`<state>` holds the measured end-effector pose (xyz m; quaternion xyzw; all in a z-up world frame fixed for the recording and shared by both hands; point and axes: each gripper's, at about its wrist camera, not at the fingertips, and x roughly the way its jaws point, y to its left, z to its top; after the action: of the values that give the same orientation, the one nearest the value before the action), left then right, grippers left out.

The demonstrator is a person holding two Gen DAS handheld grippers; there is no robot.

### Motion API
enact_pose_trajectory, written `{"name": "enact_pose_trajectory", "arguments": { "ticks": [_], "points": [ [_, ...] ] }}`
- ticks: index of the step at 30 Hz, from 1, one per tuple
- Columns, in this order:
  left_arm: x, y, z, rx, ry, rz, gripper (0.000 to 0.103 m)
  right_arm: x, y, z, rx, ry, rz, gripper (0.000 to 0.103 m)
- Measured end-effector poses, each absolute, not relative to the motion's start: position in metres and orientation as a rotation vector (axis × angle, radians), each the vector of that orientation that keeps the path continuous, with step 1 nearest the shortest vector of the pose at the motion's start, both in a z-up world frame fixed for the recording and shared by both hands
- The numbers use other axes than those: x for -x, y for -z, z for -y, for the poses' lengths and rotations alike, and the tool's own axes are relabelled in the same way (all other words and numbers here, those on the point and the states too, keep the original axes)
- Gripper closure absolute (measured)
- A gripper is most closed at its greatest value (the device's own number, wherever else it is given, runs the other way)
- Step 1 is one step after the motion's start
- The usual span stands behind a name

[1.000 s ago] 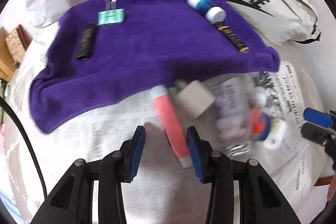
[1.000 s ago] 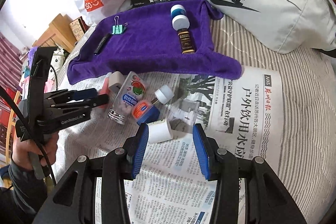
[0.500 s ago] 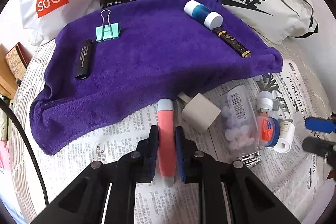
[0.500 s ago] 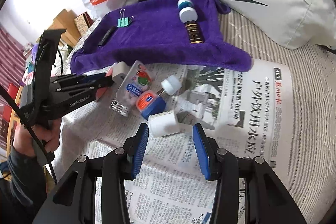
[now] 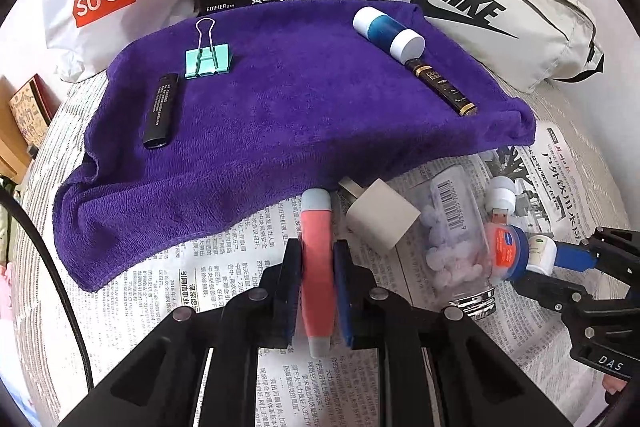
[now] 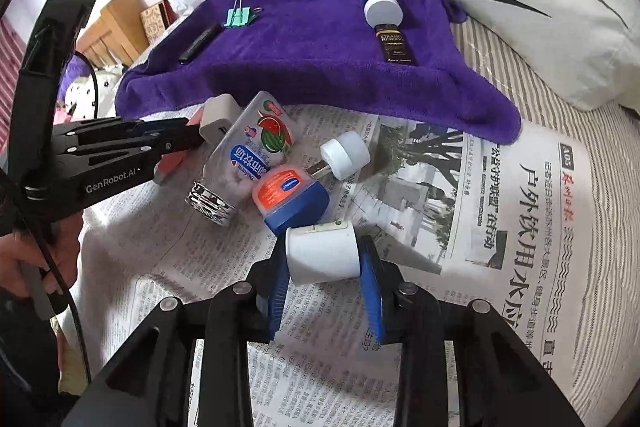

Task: Organize rigid objects
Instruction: 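Grasp the pink tube with the left tool while the right tool grasps the white roll, then carry the pink tube and white roll toward the purple towel with both tools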

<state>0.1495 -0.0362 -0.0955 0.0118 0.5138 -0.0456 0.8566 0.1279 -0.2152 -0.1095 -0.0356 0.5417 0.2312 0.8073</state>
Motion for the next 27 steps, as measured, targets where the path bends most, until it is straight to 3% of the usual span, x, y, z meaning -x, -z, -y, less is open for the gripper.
{"name": "enact_pose_trajectory", "arguments": {
  "ticks": [27],
  "points": [
    [-0.125, 0.077, 0.012, 0.083, 0.159, -1.068, 0.087, -0.120, 0.096, 0.245, 0.049, -0.419, -1.145, 0.072]
  ]
}}
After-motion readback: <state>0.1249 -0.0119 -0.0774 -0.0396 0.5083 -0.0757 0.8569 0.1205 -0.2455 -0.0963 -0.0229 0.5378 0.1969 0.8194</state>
